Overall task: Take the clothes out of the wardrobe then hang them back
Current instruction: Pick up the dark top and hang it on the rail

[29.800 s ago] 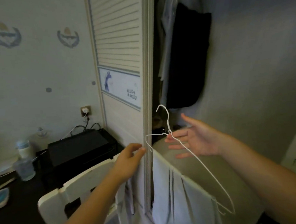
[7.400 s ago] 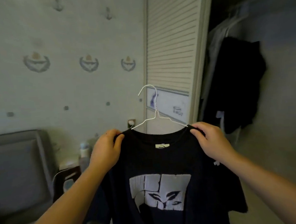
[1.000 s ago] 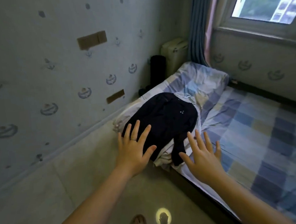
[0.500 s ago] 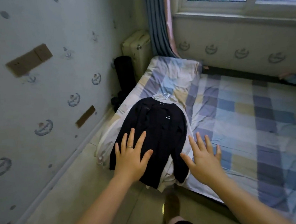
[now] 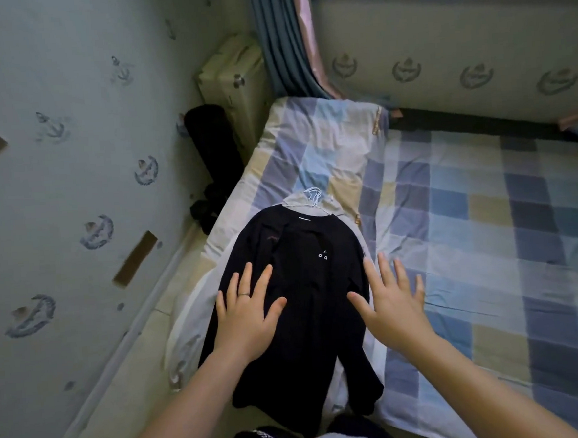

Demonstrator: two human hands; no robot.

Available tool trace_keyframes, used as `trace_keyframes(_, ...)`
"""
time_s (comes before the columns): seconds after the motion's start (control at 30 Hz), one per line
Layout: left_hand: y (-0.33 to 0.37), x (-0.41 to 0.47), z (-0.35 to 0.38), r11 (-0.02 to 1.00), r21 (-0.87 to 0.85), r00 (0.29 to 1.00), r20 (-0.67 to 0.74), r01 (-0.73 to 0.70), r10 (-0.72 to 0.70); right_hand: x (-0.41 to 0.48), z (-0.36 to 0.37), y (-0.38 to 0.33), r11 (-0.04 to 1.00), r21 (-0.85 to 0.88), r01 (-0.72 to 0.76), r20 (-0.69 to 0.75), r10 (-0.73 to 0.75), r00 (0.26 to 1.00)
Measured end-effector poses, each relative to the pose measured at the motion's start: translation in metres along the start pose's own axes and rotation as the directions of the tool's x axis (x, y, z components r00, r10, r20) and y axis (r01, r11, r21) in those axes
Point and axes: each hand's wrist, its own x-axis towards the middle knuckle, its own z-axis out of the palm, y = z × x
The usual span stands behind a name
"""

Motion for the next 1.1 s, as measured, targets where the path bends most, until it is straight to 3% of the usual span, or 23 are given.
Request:
trace_keyframes(0.37,-0.023,0.169,0.027,0.997,0.066,0.978,0.205,-0.041,0.027,0.13,0.025,-0.001,0.985,-0.004,-0.171,0.1,0.17,0.98)
trace_keyframes(0.63,-0.08,0.344,0.124,0.991,0.104,0.95,0.308,-0.079,0.044,0.272,0.123,0.004,0.945,0.03,-0.326,0.166,0.317,0.934)
trace_keyframes(0.9,-0.129,0.517,0.207,0.996,0.077,0.992,0.121,-0.05,0.04,0.428,0.25,0.031,0.917,0.092,-0.387,0.108,0.378,0.92)
trace_keyframes(1.1,-0.132,0.573,0.228,0.989,0.136,0.993,-0.087,-0.065,0.077,0.489,0.29,0.052,0.932,0.027,-0.361,0.066,0.358,0.931)
